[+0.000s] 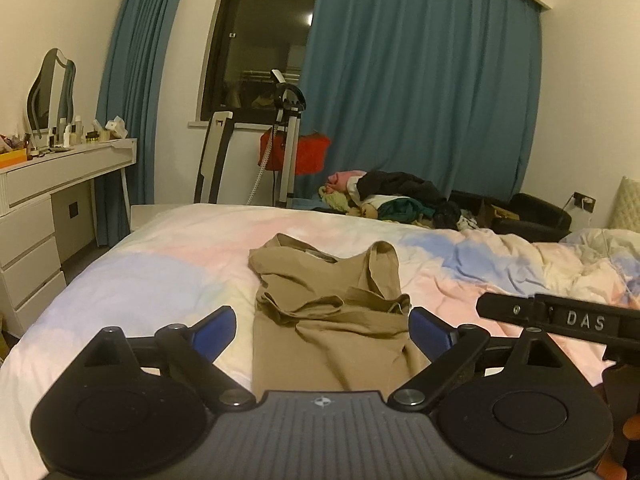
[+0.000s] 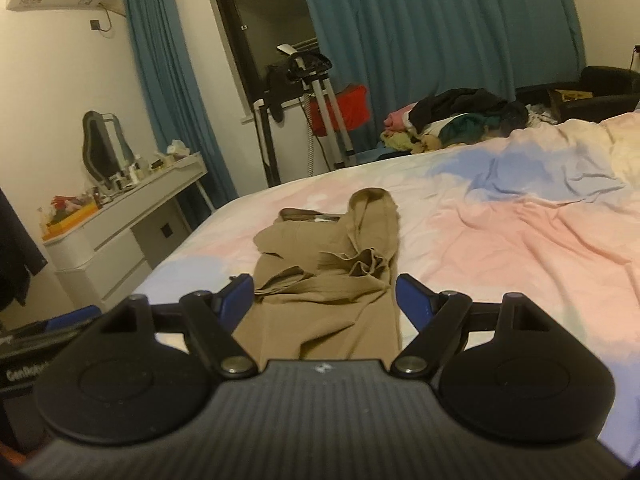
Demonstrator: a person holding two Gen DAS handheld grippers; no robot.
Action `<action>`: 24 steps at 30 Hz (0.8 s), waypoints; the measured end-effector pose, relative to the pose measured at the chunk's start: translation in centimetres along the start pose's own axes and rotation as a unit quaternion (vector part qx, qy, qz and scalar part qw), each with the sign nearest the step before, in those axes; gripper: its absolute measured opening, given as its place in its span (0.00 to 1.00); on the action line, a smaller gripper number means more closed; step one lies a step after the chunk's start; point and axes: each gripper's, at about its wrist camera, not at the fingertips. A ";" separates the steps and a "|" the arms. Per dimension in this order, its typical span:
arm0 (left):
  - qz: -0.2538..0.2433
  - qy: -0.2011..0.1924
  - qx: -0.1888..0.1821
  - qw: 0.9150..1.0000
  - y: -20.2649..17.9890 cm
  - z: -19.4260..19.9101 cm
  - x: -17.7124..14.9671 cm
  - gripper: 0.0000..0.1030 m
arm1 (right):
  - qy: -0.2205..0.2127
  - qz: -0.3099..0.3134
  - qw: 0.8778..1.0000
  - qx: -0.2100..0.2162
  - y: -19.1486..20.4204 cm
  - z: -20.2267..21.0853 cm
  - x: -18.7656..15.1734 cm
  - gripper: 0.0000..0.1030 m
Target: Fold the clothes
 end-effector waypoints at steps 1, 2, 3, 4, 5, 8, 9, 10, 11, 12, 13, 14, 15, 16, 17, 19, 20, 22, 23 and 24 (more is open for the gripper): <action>-0.002 0.002 0.000 1.000 -0.1 0.1 -0.2 0.92 | -0.002 0.002 1.000 -0.002 0.0 0.1 -0.1 0.77; -0.003 0.005 0.000 1.000 -0.2 0.1 -0.4 0.92 | -0.003 0.004 1.000 -0.004 0.0 0.2 -0.2 0.77; -0.002 0.008 0.001 1.000 -0.2 0.1 -0.6 0.92 | -0.005 0.006 1.000 -0.006 0.0 0.2 -0.4 0.77; -0.001 0.009 0.001 1.000 -0.2 0.1 -0.8 0.92 | -0.006 0.008 1.000 -0.008 0.0 0.2 -0.5 0.77; -0.001 0.011 0.002 1.000 -0.2 0.0 -1.0 0.92 | -0.005 0.010 1.000 -0.010 0.1 0.2 -0.6 0.77; -0.003 0.012 0.004 1.000 -0.2 -0.1 -1.3 0.92 | -0.003 0.033 0.999 -0.007 0.6 0.0 -0.9 0.67; -0.005 0.012 0.006 1.000 -0.2 -0.1 -1.4 0.92 | -0.003 0.041 0.999 -0.006 0.8 0.1 -1.0 0.60; -0.005 0.012 0.007 1.000 -0.2 -0.1 -1.4 0.92 | -0.003 0.050 0.999 -0.006 1.1 0.1 -1.1 0.48; -0.004 0.012 0.008 1.000 -0.1 -0.2 -1.4 0.92 | -0.004 0.051 0.999 -0.006 1.1 0.1 -1.2 0.41; -0.003 0.011 0.009 1.000 0.0 -0.2 -1.4 0.92 | -0.005 0.053 0.999 -0.006 1.1 0.2 -1.2 0.42; 0.000 0.013 0.008 1.000 0.1 -0.3 -1.5 0.92 | -0.006 0.054 0.998 -0.007 1.2 0.2 -1.3 0.42; 0.004 0.016 0.007 1.000 0.2 -0.4 -1.5 0.92 | -0.006 0.044 0.999 0.000 0.9 0.2 -1.2 0.42; 0.010 0.020 0.006 1.000 0.4 -0.5 -1.6 0.92 | -0.007 0.025 1.000 0.004 0.6 0.2 -1.1 0.43; 0.018 0.027 0.004 0.999 0.6 -0.7 -1.7 0.92 | -0.009 0.006 1.000 0.008 0.3 0.2 -1.0 0.57; 0.028 0.034 0.003 0.999 0.9 -0.9 -1.8 0.92 | -0.011 -0.013 1.000 0.012 -0.1 0.2 -0.9 0.85; 0.053 0.052 -0.002 0.997 1.4 -1.3 -2.2 0.92 | -0.013 -0.057 0.998 0.013 -0.9 0.2 -0.8 1.00; 0.064 0.062 -0.004 0.996 1.7 -1.6 -2.5 0.92 | -0.006 -0.075 0.997 0.011 -1.3 0.0 -0.8 1.00; 0.085 0.082 -0.007 0.993 2.1 -2.2 -3.1 0.92 | 0.010 -0.106 0.994 0.007 -2.1 -0.4 -1.0 1.00; 0.096 0.091 -0.007 0.991 2.4 -2.5 -3.4 0.92 | 0.020 -0.123 0.992 0.004 -2.5 -0.6 -1.2 1.00; 0.110 0.102 -0.007 0.989 2.6 -2.8 -3.7 0.92 | 0.030 -0.140 0.990 0.002 -3.0 -0.8 -1.4 1.00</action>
Point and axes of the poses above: each gripper's, at about its wrist camera, not at the fingertips, and z roughly against the way its jaws point, y to its left, x to its top, and after that the axes turned 11 degrees about -y, right-handed
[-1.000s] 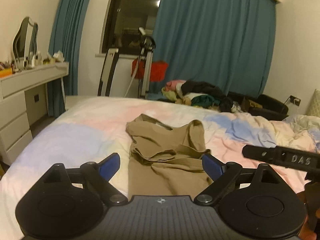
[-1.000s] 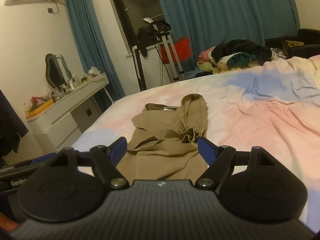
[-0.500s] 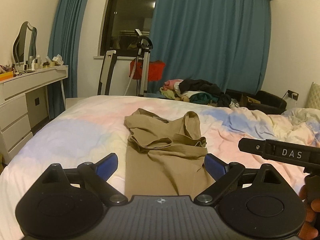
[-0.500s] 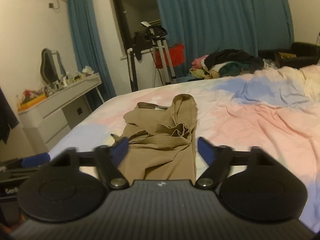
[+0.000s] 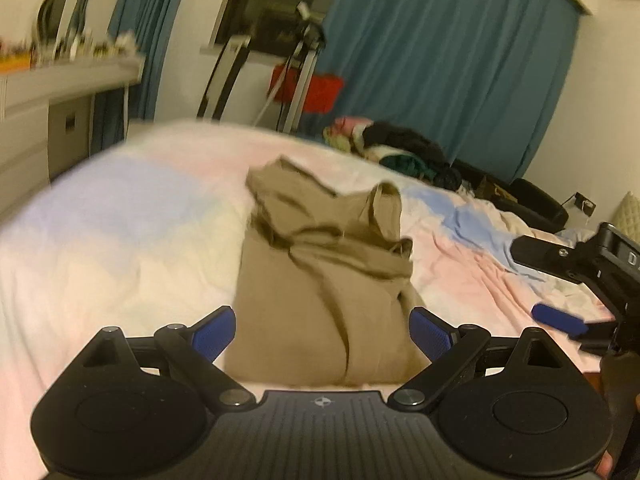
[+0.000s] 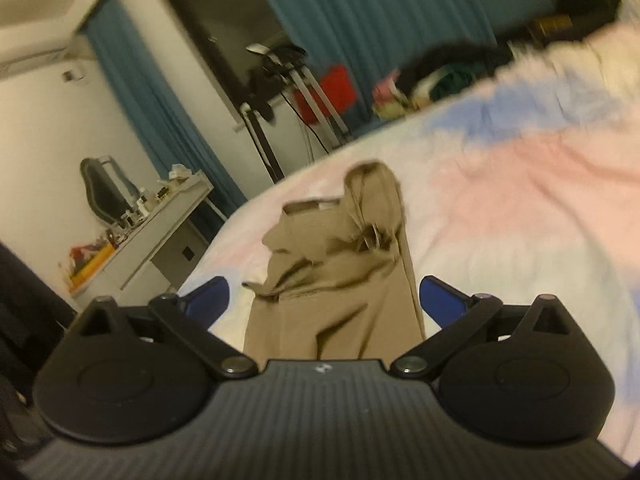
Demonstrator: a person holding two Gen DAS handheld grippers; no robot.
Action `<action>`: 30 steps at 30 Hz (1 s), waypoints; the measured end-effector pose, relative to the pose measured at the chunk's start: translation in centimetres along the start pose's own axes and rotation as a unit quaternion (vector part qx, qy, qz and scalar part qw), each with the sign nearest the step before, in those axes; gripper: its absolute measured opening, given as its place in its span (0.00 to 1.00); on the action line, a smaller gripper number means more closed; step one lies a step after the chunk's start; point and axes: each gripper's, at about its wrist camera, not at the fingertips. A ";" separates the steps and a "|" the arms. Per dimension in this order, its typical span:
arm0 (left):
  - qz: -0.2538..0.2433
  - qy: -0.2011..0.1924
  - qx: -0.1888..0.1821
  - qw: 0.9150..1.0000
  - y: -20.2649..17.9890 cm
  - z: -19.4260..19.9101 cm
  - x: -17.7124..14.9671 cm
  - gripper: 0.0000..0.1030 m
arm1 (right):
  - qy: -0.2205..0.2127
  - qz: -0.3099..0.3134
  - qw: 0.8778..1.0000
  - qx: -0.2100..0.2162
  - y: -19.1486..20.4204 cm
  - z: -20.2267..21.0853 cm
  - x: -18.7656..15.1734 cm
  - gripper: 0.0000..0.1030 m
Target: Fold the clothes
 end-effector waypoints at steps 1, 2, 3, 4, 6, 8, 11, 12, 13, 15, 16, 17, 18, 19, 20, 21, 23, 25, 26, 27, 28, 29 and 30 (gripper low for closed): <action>0.016 0.012 -0.001 1.000 0.4 -0.4 -0.2 0.92 | 0.008 -0.018 1.000 -0.004 -0.4 -0.2 -0.2 1.00; 0.033 0.023 -0.002 0.999 0.8 -0.8 -0.5 0.92 | 0.015 -0.035 0.999 -0.007 -0.8 -0.4 -0.3 1.00; 0.051 0.034 -0.004 0.998 1.2 -1.3 -0.8 0.92 | 0.027 -0.057 0.998 -0.004 -1.4 -0.6 -0.6 1.00; 0.069 0.046 -0.006 0.997 1.7 -1.8 -1.2 0.92 | 0.038 -0.079 0.996 0.000 -1.9 -0.9 -0.9 1.00; 0.107 0.069 -0.010 0.992 2.6 -2.7 -1.9 0.92 | 0.060 -0.127 0.990 0.005 -3.0 -1.4 -1.8 0.99; 0.153 0.093 -0.015 0.984 3.8 -3.8 -2.7 0.90 | 0.088 -0.184 0.979 0.007 -4.2 -2.1 -2.9 0.99; 0.221 0.120 -0.014 0.968 5.5 -5.5 -4.1 0.85 | 0.131 -0.265 0.955 0.001 -6.0 -3.4 -5.1 0.83; 0.241 0.123 -0.012 0.963 6.0 -6.1 -4.5 0.80 | 0.143 -0.289 0.947 -0.005 -6.5 -3.9 -5.9 0.78; 0.258 0.122 -0.010 0.958 6.5 -6.6 -4.8 0.78 | 0.156 -0.312 0.937 -0.011 -7.0 -4.4 -6.7 0.72; 0.289 0.118 -0.002 0.950 7.4 -7.7 -5.3 0.69 | 0.167 -0.329 0.929 -0.032 -7.8 -5.4 -8.0 0.72; 0.296 0.111 0.004 0.949 7.8 -8.2 -5.3 0.67 | 0.169 -0.333 0.927 -0.040 -8.0 -5.9 -8.4 0.71; 0.299 0.106 0.010 0.948 8.0 -8.6 -5.3 0.60 | 0.168 -0.335 0.926 -0.040 -8.1 -6.5 -8.7 0.69; 0.300 0.102 0.015 0.948 8.2 -8.9 -5.3 0.53 | 0.167 -0.338 0.925 -0.040 -8.2 -7.1 -8.9 0.69; 0.300 0.098 0.020 0.949 8.4 -9.3 -5.2 0.49 | 0.166 -0.340 0.925 -0.040 -8.4 -7.7 -9.2 0.69; 0.301 0.095 0.023 0.948 8.6 -9.5 -5.3 0.40 | 0.159 -0.341 0.926 -0.037 -8.3 -8.0 -9.0 0.69; 0.305 0.092 0.026 0.948 8.9 -9.7 -5.4 0.33 | 0.152 -0.341 0.927 -0.033 -8.1 -8.3 -8.9 0.67; 0.312 0.086 0.030 0.946 9.4 -9.8 -5.6 0.24 | 0.137 -0.337 0.930 -0.042 -8.1 -8.4 -8.8 0.51; 0.320 0.080 0.028 0.944 9.6 -9.6 -5.7 0.18 | 0.129 -0.331 0.933 -0.056 -8.5 -8.5 -8.8 0.30; 0.320 0.075 0.026 0.944 9.6 -9.4 -5.6 0.15 | 0.129 -0.327 0.935 -0.057 -8.6 -8.4 -8.7 0.21; 0.318 0.069 0.025 0.945 9.4 -9.3 -5.4 0.13 | 0.129 -0.322 0.936 -0.057 -8.6 -8.4 -8.7 0.17; 0.312 0.062 0.023 0.948 9.1 -9.1 -5.0 0.12 | 0.125 -0.314 0.940 -0.052 -8.2 -8.2 -8.3 0.14; 0.306 0.051 0.020 0.950 8.9 -8.7 -4.7 0.11 | 0.121 -0.305 0.944 -0.046 -7.8 -8.0 -8.0 0.12; 0.301 0.041 0.016 0.953 8.7 -8.2 -4.3 0.10 | 0.116 -0.296 0.947 -0.041 -7.4 -7.9 -7.6 0.12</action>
Point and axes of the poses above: each gripper's, at about its wrist camera, not at the fingertips, and z roughly against the way its jaws point, y to its left, x to its top, and after that the axes turned 11 degrees about -y, right-handed
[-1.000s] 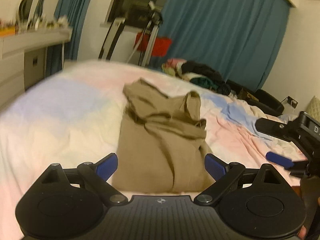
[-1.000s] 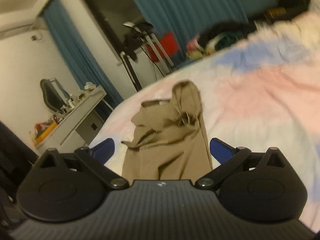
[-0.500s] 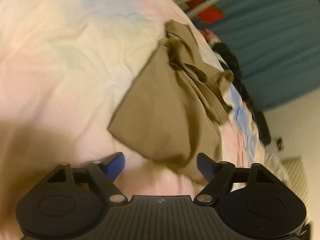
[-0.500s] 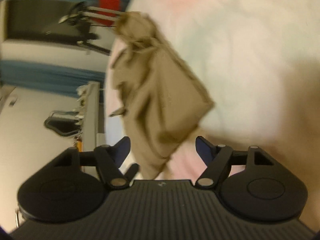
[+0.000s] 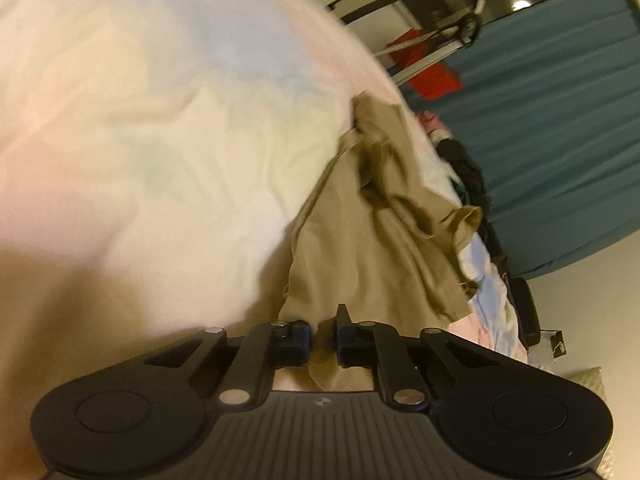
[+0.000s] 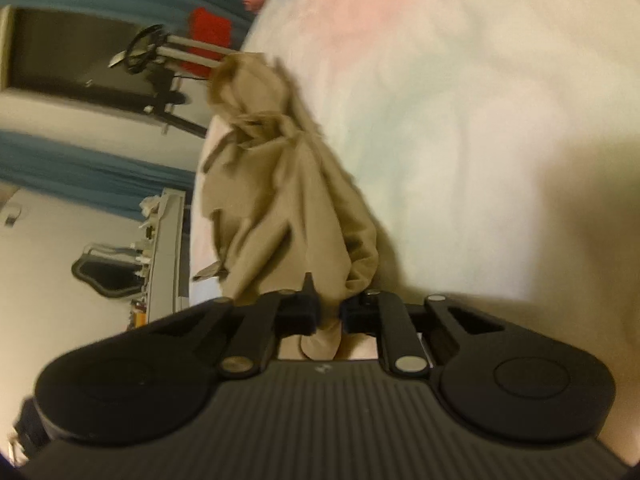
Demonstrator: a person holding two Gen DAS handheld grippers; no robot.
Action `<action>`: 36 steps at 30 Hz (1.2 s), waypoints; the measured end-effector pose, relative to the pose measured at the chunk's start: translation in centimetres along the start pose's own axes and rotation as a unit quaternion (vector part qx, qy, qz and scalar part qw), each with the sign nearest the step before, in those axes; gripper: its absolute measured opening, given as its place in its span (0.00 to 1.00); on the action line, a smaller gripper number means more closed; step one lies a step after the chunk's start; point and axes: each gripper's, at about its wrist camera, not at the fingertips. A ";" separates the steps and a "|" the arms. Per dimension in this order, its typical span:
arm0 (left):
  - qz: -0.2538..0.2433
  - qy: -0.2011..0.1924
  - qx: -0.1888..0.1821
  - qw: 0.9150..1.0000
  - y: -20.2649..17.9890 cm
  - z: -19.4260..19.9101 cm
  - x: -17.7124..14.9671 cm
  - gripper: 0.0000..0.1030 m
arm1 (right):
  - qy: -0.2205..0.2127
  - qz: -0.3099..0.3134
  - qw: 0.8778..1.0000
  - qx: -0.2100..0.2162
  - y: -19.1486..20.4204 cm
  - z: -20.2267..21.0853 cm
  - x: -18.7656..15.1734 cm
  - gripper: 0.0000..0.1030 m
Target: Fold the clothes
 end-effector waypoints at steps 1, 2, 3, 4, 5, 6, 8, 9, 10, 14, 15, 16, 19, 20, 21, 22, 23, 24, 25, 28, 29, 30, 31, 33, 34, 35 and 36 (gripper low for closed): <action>-0.005 -0.009 -0.008 1.000 -0.4 0.5 0.2 0.10 | -0.006 0.004 1.000 0.011 0.4 0.5 0.1 0.11; -0.009 -0.019 -0.018 1.000 -0.8 1.2 0.3 0.09 | -0.012 0.007 1.000 0.023 0.9 1.0 0.2 0.11; -0.012 -0.028 -0.029 0.999 -1.2 2.0 0.4 0.08 | -0.019 0.010 0.999 0.035 1.4 1.6 0.4 0.10; -0.015 -0.037 -0.040 0.998 -1.7 2.8 0.5 0.08 | -0.027 0.017 0.998 0.045 1.9 2.3 0.5 0.10; -0.018 -0.045 -0.052 0.997 -2.1 3.7 0.6 0.08 | -0.035 0.023 0.998 0.052 2.4 3.0 0.7 0.10; -0.020 -0.050 -0.062 0.997 -2.4 4.6 0.7 0.08 | -0.040 0.030 0.997 0.059 2.8 4.0 0.7 0.10; -0.029 -0.060 -0.081 0.994 -3.3 6.5 0.7 0.07 | -0.048 0.042 0.995 0.071 3.7 6.0 0.7 0.10; -0.040 -0.066 -0.090 0.993 -3.9 7.7 0.6 0.07 | -0.052 0.049 0.994 0.077 4.1 7.0 0.7 0.10; -0.047 -0.071 -0.097 0.992 -4.4 8.9 0.5 0.07 | -0.053 0.057 0.994 0.080 4.4 8.0 0.6 0.10; -0.040 -0.077 -0.112 0.990 -4.8 13.5 -0.6 0.07 | -0.055 0.059 0.992 0.101 4.1 13.1 -0.1 0.10; -0.037 -0.076 -0.113 0.990 -4.7 14.6 -1.0 0.07 | -0.056 0.057 0.991 0.104 3.7 14.5 -0.6 0.10; -0.036 -0.075 -0.115 0.990 -4.6 15.8 -1.5 0.07 | -0.056 0.057 0.991 0.107 3.5 15.8 -1.3 0.10; -0.038 -0.078 -0.121 0.989 -4.3 19.2 -2.8 0.07 | -0.062 0.063 0.989 0.117 2.6 19.2 -3.1 0.10; -0.038 -0.079 -0.125 0.988 -4.2 20.0 -3.2 0.07 | -0.066 0.067 0.988 0.119 2.4 20.0 -3.4 0.10; -0.038 -0.079 -0.128 0.988 -4.1 20.8 -3.5 0.07 | -0.073 0.070 0.987 0.123 2.3 21.0 -3.8 0.10; -0.036 -0.080 -0.130 0.988 -4.1 21.3 -3.7 0.07 | -0.078 0.073 0.987 0.123 2.5 21.3 -3.9 0.10; -0.035 -0.081 -0.130 0.988 -4.3 21.4 -3.6 0.07 | -0.082 0.076 0.986 0.123 2.7 21.6 -3.9 0.10; -0.036 -0.083 -0.128 0.988 -4.5 21.3 -3.3 0.07 | -0.080 0.077 0.986 0.121 3.2 21.4 -3.6 0.10; -0.037 -0.085 -0.127 0.988 -4.6 21.2 -3.0 0.07 | -0.077 0.078 0.987 0.120 3.6 21.1 -3.2 0.10; -0.023 -0.075 -0.111 0.991 -5.7 18.7 -1.1 0.07 | -0.059 0.067 0.991 0.098 5.4 18.5 -1.1 0.10; -0.016 -0.070 -0.105 0.992 -6.1 17.4 -0.3 0.07 | -0.052 0.062 0.993 0.088 6.0 17.6 -0.5 0.10; -0.013 -0.069 -0.099 0.993 -6.6 16.0 0.6 0.08 | -0.049 0.062 0.993 0.083 6.8 16.3 0.3 0.10; -0.014 -0.067 -0.093 0.993 -7.3 14.6 1.4 0.08 | -0.047 0.062 0.994 0.077 7.5 15.0 1.1 0.10; -0.032 -0.065 -0.072 0.995 -8.6 11.5 2.9 0.09 | -0.044 0.067 0.995 0.052 8.7 11.4 2.8 0.10; -0.044 -0.060 -0.058 0.996 -9.1 9.6 3.6 0.09 | -0.044 0.072 0.996 0.040 9.2 9.7 3.6 0.10; -0.052 -0.053 -0.046 0.996 -9.6 7.6 4.2 0.09 | -0.040 0.068 0.997 0.025 9.3 8.0 4.3 0.10; -0.061 -0.048 -0.033 0.996 -9.9 5.6 4.8 0.09 | -0.037 0.071 0.997 0.012 9.3 5.9 5.0 0.10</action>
Point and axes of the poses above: each gripper's, at about its wrist camera, not at the fingertips, and z roughly against the way its jaws point, y to its left, x to its top, and after that the axes turned 11 degrees about -y, right-handed
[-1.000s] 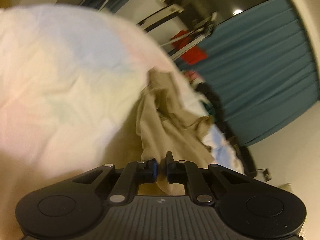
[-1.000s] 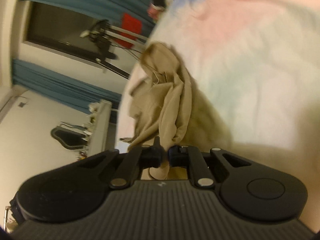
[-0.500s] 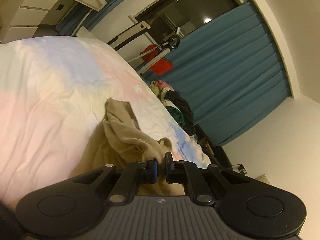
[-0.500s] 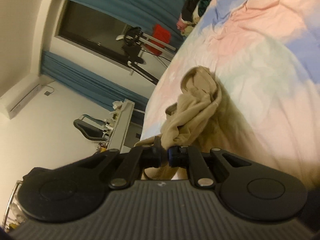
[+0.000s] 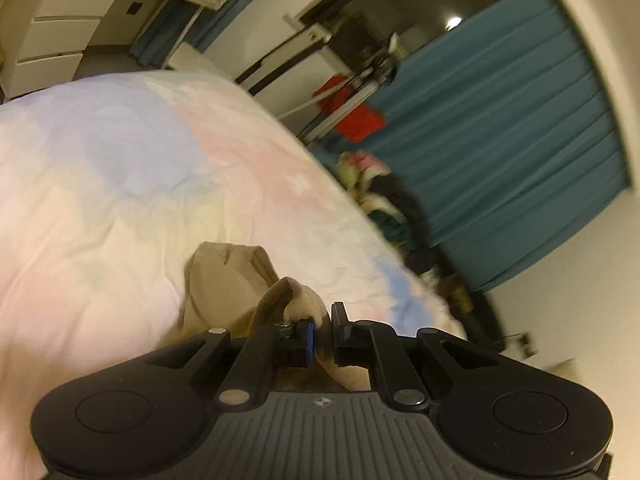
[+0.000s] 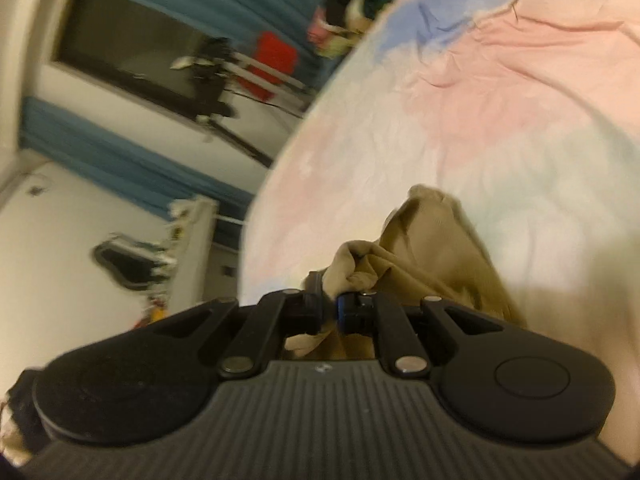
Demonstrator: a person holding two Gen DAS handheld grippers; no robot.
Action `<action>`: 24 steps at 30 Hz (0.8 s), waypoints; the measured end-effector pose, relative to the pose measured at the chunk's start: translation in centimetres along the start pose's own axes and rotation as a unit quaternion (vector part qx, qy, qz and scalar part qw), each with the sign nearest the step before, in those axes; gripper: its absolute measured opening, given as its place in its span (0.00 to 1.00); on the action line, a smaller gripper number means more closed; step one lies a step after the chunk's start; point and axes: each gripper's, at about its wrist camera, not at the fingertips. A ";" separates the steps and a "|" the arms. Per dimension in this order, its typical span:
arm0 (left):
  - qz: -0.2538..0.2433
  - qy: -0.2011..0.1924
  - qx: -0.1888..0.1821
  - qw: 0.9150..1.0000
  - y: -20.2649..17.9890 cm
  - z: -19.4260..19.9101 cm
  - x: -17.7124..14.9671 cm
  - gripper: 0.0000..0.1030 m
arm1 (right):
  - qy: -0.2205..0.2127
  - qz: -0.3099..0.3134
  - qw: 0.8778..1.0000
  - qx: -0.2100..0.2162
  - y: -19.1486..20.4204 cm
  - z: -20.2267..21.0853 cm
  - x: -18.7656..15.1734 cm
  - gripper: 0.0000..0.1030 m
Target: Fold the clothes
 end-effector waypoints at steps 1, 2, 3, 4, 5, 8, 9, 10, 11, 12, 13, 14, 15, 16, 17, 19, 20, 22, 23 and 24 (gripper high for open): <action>-0.009 0.004 0.011 1.000 0.0 -1.9 0.3 0.09 | 0.004 0.004 1.000 -0.007 -0.1 -1.7 0.4 0.10; -0.014 0.008 0.017 1.000 0.1 -3.4 0.4 0.09 | 0.006 0.002 1.000 -0.012 -0.5 -2.8 0.5 0.10; -0.022 0.010 0.016 1.000 0.2 -4.8 0.5 0.09 | 0.005 0.003 1.000 -0.014 -0.9 -3.7 0.6 0.10; -0.031 0.011 0.011 0.999 0.4 -5.9 0.5 0.09 | 0.004 0.005 1.000 -0.016 -1.3 -4.7 0.7 0.10; -0.040 0.011 0.005 0.999 0.5 -7.0 0.5 0.09 | 0.000 0.011 1.000 -0.012 -1.8 -5.3 0.7 0.10; -0.045 0.005 -0.012 0.999 1.6 -9.8 0.2 0.09 | -0.005 0.014 1.000 -0.003 -3.1 -7.4 0.8 0.11; -0.047 0.002 -0.016 0.999 2.0 -10.6 0.1 0.09 | -0.004 0.009 1.000 -0.001 -3.6 -8.2 0.9 0.11; -0.051 0.000 -0.017 0.999 2.4 -11.4 -0.1 0.09 | -0.003 0.003 1.000 0.000 -3.9 -8.8 0.9 0.11; -0.057 -0.002 -0.015 0.998 2.7 -12.0 -0.2 0.09 | -0.001 0.003 1.000 0.001 -4.2 -9.6 0.9 0.11; -0.065 -0.002 -0.013 0.998 3.0 -12.6 -0.2 0.09 | 0.003 0.012 1.000 0.001 -4.2 -10.3 0.8 0.11; -0.072 -0.003 -0.011 0.997 3.2 -13.1 -0.3 0.09 | 0.007 0.022 1.000 0.001 -4.2 -11.0 0.7 0.12; -0.079 -0.002 -0.007 0.997 3.5 -13.6 -0.3 0.09 | 0.011 0.031 0.999 0.001 -4.2 -11.7 0.6 0.12; -0.079 0.002 -0.004 0.997 3.7 -14.0 -0.3 0.08 | 0.013 0.039 0.999 0.003 -4.2 -12.1 0.5 0.12; -0.078 0.007 -0.005 0.997 3.8 -14.3 -0.1 0.10 | 0.015 0.047 0.999 0.006 -4.2 -12.4 0.5 0.14; -0.081 0.011 -0.008 0.997 3.8 -14.6 0.0 0.13 | 0.017 0.055 0.998 0.009 -4.2 -12.8 0.4 0.23; -0.087 0.019 -0.014 0.996 3.7 -15.1 0.2 0.25 | 0.018 0.062 0.998 0.024 -4.0 -12.8 0.1 0.49; -0.090 0.022 -0.018 0.996 3.6 -15.3 0.3 0.37 | 0.014 0.077 0.997 0.027 -3.4 -12.3 -0.1 0.67; -0.103 0.020 -0.028 0.994 3.1 -14.8 0.2 0.56 | 0.007 0.108 0.994 0.032 -2.3 -11.3 -0.6 0.82; -0.117 0.015 -0.033 0.992 2.7 -14.3 0.1 0.67 | 0.003 0.124 0.992 0.035 -1.8 -10.9 -0.9 0.81; -0.138 0.009 -0.037 0.990 2.2 -13.8 -0.1 0.76 | 0.000 0.139 0.990 0.038 -1.2 -10.4 -1.1 0.81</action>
Point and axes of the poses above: each gripper's, at about its wrist camera, not at the fingertips, and z roughly against the way its jaws point, y to its left, x to its top, and after that the axes turned 11 degrees about -y, right-handed
